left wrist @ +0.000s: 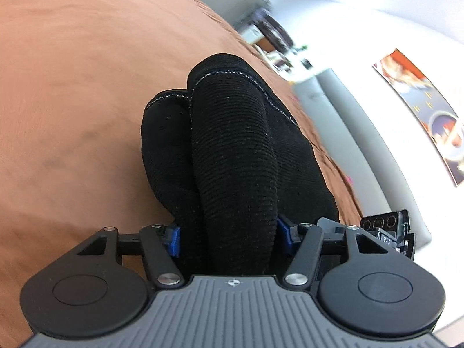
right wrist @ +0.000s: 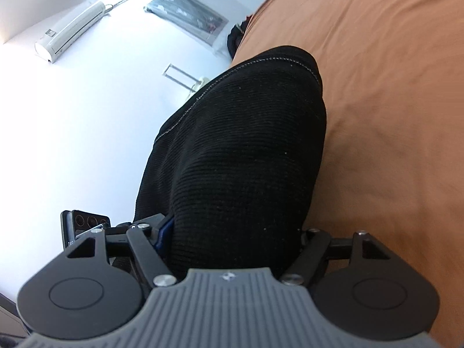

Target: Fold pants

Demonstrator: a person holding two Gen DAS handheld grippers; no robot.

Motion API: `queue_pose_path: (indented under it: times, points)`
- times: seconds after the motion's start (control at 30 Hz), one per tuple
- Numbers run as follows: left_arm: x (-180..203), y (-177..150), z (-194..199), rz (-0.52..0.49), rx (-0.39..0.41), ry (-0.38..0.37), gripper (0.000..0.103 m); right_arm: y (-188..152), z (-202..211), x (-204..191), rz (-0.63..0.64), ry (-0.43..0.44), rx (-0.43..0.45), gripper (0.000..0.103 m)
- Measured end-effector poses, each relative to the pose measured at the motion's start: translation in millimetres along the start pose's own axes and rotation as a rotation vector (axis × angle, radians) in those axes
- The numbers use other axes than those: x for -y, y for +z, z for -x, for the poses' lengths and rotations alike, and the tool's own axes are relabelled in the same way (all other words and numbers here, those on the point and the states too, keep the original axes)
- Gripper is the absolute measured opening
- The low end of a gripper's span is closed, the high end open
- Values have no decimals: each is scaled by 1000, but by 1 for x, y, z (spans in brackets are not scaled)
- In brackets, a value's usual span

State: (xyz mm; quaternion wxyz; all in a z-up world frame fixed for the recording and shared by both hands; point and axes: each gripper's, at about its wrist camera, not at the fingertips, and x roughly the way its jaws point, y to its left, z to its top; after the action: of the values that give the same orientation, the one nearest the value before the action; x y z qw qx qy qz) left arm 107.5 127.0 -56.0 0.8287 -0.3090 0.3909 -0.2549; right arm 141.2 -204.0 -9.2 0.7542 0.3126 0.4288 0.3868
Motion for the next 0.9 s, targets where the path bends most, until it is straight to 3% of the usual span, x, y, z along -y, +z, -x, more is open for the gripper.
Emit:
queue_pose_path:
  times: [0.17,0.33,0.4,0.47,0.8,0.9]
  points:
    - [20,-46,-28,-23,-84,-2,69,-44,64,7,-6,-69,26,70]
    - [12,-72,-52,-70,-156,104,77,-86,66,49,-84,-145,-1,72]
    - [12,-73,-46,-75,-146,114,89,-95,64,54,-78,-139,11,76]
    - [19,-74,-43,-89,-148,146,93,-98,65,55,-94,-123,31,79]
    - [44,-57,-45,-180,-139,228,95,-103,113,54,-72,-166,94,87]
    - [48,-60,-38,-156,-111,225,95,-105,123,53,-79,-177,121,89]
